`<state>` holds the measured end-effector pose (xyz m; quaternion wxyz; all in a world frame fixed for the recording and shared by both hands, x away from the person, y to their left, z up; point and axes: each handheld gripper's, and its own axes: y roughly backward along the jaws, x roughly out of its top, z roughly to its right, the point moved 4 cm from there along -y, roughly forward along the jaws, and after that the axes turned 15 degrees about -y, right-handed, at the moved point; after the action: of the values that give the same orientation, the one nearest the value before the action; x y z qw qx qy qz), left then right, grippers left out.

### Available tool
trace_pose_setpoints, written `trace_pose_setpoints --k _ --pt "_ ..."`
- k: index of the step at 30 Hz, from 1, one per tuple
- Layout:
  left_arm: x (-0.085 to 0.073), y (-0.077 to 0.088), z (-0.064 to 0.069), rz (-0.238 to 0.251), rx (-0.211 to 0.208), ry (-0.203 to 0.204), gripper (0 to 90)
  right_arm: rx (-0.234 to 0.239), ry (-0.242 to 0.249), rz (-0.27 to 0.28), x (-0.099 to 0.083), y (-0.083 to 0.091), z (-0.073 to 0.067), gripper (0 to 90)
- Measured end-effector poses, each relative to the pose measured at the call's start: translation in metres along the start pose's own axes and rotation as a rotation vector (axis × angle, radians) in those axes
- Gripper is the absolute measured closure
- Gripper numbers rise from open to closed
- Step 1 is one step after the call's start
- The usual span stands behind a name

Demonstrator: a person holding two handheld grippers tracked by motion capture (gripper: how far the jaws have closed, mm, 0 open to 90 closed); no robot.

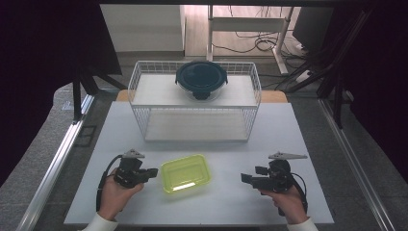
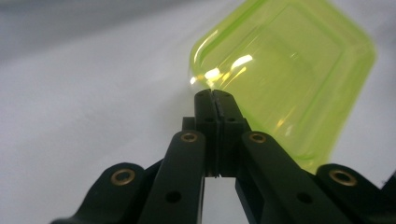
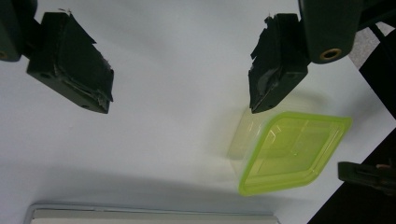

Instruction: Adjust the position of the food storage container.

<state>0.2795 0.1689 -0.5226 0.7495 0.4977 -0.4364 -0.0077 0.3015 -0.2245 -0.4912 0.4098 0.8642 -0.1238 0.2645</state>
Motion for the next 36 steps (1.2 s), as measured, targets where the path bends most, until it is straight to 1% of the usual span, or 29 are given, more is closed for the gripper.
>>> trace_pose_setpoints --k 1,6,12,19,20,21,22,23,24,25,26,28,33,34,36 --pt "-0.002 -0.007 -0.001 -0.019 -0.013 0.008 89.4 -0.002 0.0 -0.002 0.0 -0.001 0.0 22.1" --pt "-0.002 -0.017 -0.004 -0.038 -0.017 0.019 89.6 -0.004 -0.001 -0.003 0.0 -0.001 0.001 22.1" --pt "-0.001 -0.023 -0.006 -0.059 -0.023 0.02 89.6 -0.003 -0.003 -0.004 0.0 -0.001 0.002 22.1" --pt "0.003 -0.029 -0.005 -0.06 -0.037 0.026 89.7 -0.006 -0.009 -0.002 0.0 0.0 0.003 22.1" --pt "0.004 -0.031 -0.005 -0.062 -0.046 0.024 89.7 -0.007 -0.01 -0.002 0.0 0.0 0.003 22.0" --pt "0.006 -0.033 -0.004 -0.057 -0.048 0.031 89.7 -0.007 -0.01 -0.002 0.0 0.0 0.003 22.1" --pt "0.007 -0.034 -0.005 -0.068 -0.051 0.018 89.7 -0.007 -0.009 -0.002 0.0 0.0 0.003 22.1" --pt "0.007 -0.034 -0.005 -0.068 -0.051 0.018 89.7 -0.006 -0.011 -0.002 0.0 0.0 0.003 22.1" --pt "0.008 -0.036 -0.004 -0.06 -0.048 0.027 89.7 -0.006 -0.011 -0.002 0.0 0.0 0.003 22.1" --pt "0.01 -0.037 -0.004 -0.069 -0.055 0.015 89.7 -0.006 -0.011 -0.002 0.0 0.0 0.003 22.1" --pt "0.012 -0.039 -0.003 -0.062 -0.054 0.023 89.7 -0.006 -0.01 -0.002 0.0 0.0 0.003 22.1" --pt "0.015 -0.041 -0.003 -0.067 -0.057 0.013 89.7 -0.006 -0.009 -0.002 0.0 0.0 0.003 22.1" --pt "0.022 -0.049 0.0 -0.073 -0.073 0.008 89.7 -0.007 -0.012 0.001 0.0 0.0 0.004 22.1" --pt "0.025 -0.051 0.001 -0.066 -0.073 0.006 89.7 -0.007 -0.012 0.002 0.001 0.0 0.005 22.1" --pt "0.029 -0.055 0.003 -0.07 -0.081 0.001 89.7 -0.008 -0.014 0.001 0.0 0.0 0.005 22.1"
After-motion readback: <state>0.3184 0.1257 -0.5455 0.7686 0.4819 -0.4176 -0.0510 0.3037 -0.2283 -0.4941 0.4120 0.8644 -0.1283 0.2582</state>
